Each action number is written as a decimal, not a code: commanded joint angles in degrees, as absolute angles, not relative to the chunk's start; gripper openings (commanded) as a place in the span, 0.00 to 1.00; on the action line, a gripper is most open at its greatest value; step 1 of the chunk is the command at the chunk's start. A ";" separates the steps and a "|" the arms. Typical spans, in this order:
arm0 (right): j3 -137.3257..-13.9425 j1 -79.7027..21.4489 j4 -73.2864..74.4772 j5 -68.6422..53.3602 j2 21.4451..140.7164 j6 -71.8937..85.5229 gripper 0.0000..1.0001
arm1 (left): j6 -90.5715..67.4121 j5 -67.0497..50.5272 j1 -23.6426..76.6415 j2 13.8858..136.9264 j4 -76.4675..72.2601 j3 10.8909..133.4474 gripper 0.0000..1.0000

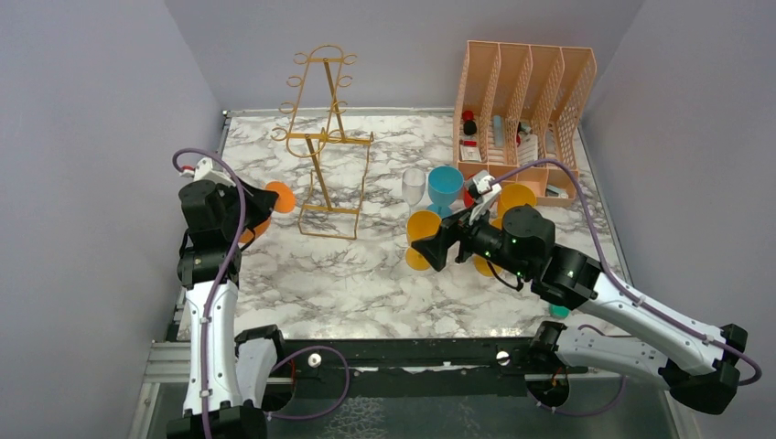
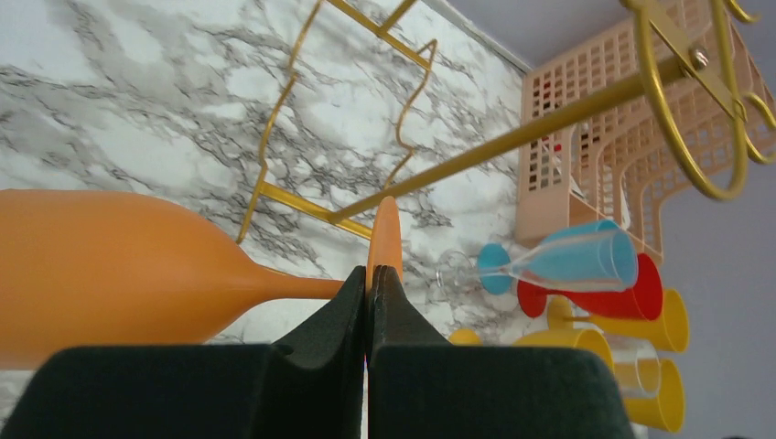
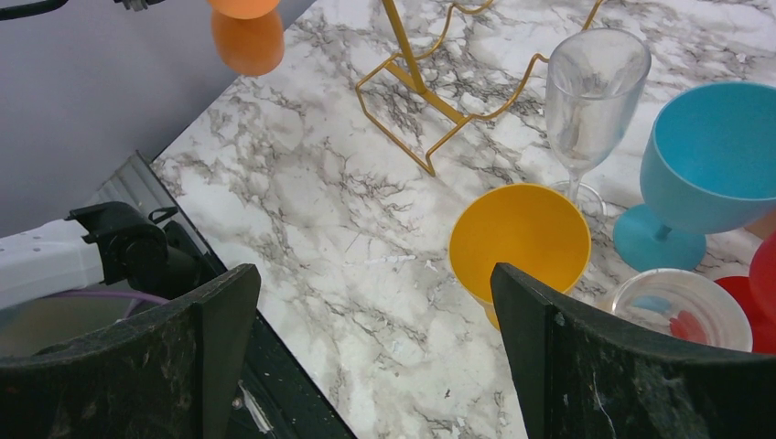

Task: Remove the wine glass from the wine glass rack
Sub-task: Place the wine glass at the center of the board.

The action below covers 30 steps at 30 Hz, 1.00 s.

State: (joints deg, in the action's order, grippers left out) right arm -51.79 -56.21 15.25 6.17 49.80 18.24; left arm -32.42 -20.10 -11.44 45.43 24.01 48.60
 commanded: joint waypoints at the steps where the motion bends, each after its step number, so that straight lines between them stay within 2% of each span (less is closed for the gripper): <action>1: -51.09 -56.57 12.11 4.56 51.05 19.86 0.98 | -29.77 -25.47 -9.20 43.00 26.92 48.38 0.00; 6: -51.46 -56.56 11.76 3.51 52.15 20.49 0.98 | -29.71 -36.83 -7.21 41.01 27.69 42.90 0.00; 12: -50.97 -56.58 10.89 3.00 52.05 21.71 0.98 | -27.77 -43.93 -0.63 37.41 29.33 38.85 0.00; 26: -50.92 -56.57 9.69 -6.60 56.33 23.71 0.99 | -20.01 -65.09 10.23 41.20 25.22 39.31 0.00; 30: -51.76 -56.60 9.64 -11.50 58.30 24.24 0.94 | -18.09 -67.91 11.66 42.88 23.87 40.13 0.00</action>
State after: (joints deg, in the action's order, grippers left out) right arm -50.81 -56.21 11.57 -4.58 56.82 23.11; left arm -21.80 -60.49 10.50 41.80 27.42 38.54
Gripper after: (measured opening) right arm 0.970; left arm 0.023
